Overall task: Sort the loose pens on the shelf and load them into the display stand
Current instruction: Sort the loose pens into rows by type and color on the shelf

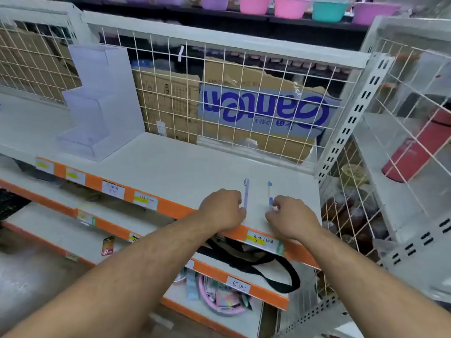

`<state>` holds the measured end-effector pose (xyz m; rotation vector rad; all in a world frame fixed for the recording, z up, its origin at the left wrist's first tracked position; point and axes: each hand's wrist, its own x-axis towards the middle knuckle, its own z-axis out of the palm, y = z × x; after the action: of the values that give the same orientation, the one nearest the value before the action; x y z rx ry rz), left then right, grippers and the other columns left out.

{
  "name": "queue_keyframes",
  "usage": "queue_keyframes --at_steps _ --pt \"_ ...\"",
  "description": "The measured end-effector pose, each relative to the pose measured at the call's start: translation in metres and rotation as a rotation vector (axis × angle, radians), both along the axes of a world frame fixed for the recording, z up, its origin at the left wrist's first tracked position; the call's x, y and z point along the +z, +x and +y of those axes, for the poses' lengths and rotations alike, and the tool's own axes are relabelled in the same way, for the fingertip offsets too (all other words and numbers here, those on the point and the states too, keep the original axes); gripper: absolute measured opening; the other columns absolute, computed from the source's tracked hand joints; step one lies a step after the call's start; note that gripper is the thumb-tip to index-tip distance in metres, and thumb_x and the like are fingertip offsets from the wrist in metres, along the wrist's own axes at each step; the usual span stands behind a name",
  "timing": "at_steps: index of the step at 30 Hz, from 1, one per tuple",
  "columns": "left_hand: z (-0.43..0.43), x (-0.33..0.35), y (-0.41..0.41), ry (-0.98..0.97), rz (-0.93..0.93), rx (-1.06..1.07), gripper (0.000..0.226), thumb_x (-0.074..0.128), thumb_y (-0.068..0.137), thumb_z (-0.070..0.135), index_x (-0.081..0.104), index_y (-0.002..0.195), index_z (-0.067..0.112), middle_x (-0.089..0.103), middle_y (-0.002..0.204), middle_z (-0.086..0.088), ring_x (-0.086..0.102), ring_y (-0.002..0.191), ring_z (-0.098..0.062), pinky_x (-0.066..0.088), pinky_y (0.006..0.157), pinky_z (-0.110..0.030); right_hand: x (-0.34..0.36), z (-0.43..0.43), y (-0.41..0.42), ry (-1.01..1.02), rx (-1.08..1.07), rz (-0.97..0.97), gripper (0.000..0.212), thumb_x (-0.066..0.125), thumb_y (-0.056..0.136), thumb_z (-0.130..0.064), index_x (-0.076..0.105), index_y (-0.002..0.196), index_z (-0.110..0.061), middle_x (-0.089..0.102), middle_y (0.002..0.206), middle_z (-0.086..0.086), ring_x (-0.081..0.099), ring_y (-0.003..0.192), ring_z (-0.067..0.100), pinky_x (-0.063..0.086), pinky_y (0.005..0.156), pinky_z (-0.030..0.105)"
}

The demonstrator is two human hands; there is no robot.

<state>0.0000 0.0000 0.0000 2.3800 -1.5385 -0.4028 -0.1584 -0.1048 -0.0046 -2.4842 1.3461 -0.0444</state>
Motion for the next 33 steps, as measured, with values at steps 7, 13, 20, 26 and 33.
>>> queue_keyframes --at_steps 7,13,20,26,33 --pt "-0.046 -0.011 0.015 0.034 -0.002 0.072 0.025 0.054 0.094 0.037 0.063 0.106 0.017 0.065 0.104 -0.002 0.058 0.091 -0.022 0.041 0.071 -0.028 -0.013 -0.039 0.022 0.002 -0.064 0.059 0.020 0.051 0.091 -0.037 0.055 0.097 -0.018 0.062 0.097 0.001 0.053 0.085 0.024 0.040 0.066 0.030" --pt "-0.070 -0.019 0.019 0.095 0.004 0.097 0.030 0.060 0.088 0.049 0.057 0.089 0.018 0.056 0.080 0.004 0.054 0.077 -0.019 0.039 0.063 -0.028 -0.015 -0.052 0.035 0.075 -0.091 0.096 0.017 0.054 0.086 -0.033 0.050 0.092 -0.018 0.058 0.091 -0.001 0.059 0.087 0.025 0.041 0.063 0.030" --pt "-0.084 -0.020 0.019 0.182 0.032 0.126 0.023 0.069 0.083 0.035 0.057 0.090 0.015 0.058 0.084 0.000 0.059 0.079 -0.019 0.042 0.063 -0.027 -0.017 -0.057 0.043 0.106 -0.112 0.111 0.009 0.056 0.086 -0.022 0.048 0.089 -0.018 0.052 0.088 -0.001 0.053 0.082 0.024 0.037 0.060 0.028" --pt "-0.084 -0.021 0.021 0.232 0.120 0.191 0.031 0.065 0.079 0.008 0.063 0.111 0.011 0.068 0.085 -0.006 0.068 0.084 -0.022 0.043 0.057 -0.025 -0.019 -0.061 0.049 0.118 -0.110 0.100 0.006 0.054 0.085 -0.016 0.049 0.085 -0.018 0.052 0.080 -0.003 0.054 0.078 0.021 0.036 0.054 0.028" --pt "-0.068 -0.014 0.033 0.127 0.254 0.314 0.011 0.057 0.085 0.021 0.052 0.077 0.015 0.057 0.052 -0.001 0.067 0.055 -0.018 0.036 0.043 -0.022 -0.016 -0.052 0.066 0.162 -0.077 -0.001 0.007 0.053 0.080 -0.020 0.056 0.084 -0.016 0.062 0.078 0.002 0.060 0.072 0.019 0.037 0.053 0.026"
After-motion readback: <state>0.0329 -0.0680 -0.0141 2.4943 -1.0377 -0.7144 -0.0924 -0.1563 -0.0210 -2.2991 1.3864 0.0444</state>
